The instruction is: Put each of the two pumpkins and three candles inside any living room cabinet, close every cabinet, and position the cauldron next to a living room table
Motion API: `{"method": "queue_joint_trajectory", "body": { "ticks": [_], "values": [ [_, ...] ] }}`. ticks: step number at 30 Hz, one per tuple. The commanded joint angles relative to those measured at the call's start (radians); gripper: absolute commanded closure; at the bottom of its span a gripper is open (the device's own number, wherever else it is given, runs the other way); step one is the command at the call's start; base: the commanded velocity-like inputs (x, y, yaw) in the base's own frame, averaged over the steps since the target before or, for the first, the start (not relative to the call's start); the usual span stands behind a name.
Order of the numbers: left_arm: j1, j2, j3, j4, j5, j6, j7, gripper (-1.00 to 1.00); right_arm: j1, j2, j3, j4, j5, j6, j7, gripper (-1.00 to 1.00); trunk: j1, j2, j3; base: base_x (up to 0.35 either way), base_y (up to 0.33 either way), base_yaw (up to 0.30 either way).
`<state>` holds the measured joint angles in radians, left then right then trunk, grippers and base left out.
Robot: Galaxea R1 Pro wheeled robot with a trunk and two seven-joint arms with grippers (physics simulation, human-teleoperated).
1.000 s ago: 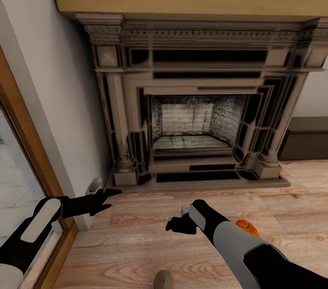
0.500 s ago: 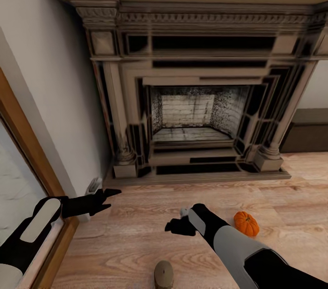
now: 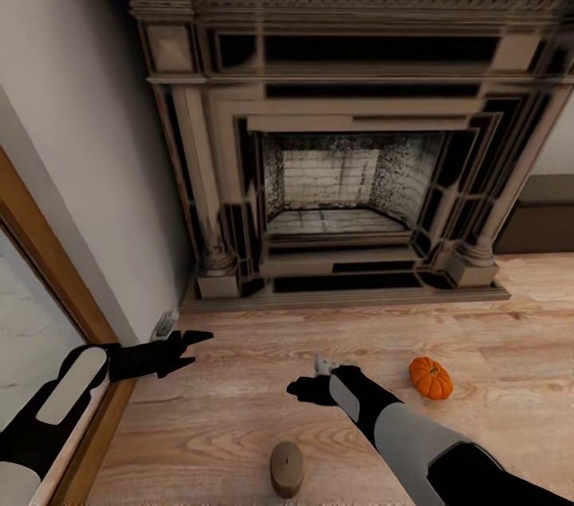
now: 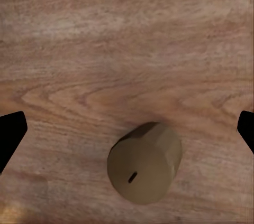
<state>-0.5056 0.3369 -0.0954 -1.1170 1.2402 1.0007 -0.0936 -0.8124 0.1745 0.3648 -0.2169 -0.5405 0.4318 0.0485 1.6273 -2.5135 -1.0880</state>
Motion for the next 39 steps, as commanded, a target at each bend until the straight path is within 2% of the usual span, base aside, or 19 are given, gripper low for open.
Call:
{"method": "queue_joint_trajectory", "body": {
  "ticks": [1,7,17,24,39],
  "values": [
    [-0.001,0.001,-0.001,0.0,-0.008,0.001,-0.01,-1.0,0.006,0.0,0.001,-0.001,0.004,-0.004,0.003,-1.0,0.0,-0.001,-0.005,0.0,0.0,0.0],
    [-0.001,-0.001,-0.001,0.0,-0.008,0.001,-0.01,-1.0,0.015,0.0,0.004,0.0,0.004,-0.029,0.007,-1.0,0.003,-0.002,-0.028,0.0,0.0,0.0],
    [-0.001,-0.004,-0.002,0.0,-0.008,0.001,-0.009,-1.0,0.035,0.0,0.033,-0.003,0.007,-0.067,0.012,-1.0,0.007,-0.004,-0.067,0.0,0.0,0.0],
    [-0.001,-0.005,-0.004,0.0,-0.008,0.001,-0.009,-1.0,0.039,0.0,0.037,-0.005,0.015,-0.088,0.114,-1.0,0.011,-0.006,-0.094,0.0,0.0,0.0],
    [-0.001,-0.007,-0.021,-0.006,-0.008,0.001,-0.009,-1.0,0.039,0.0,0.039,-0.009,0.014,-0.104,0.156,-1.0,0.017,-0.01,-0.152,0.0,0.0,0.0]
  ]
}}
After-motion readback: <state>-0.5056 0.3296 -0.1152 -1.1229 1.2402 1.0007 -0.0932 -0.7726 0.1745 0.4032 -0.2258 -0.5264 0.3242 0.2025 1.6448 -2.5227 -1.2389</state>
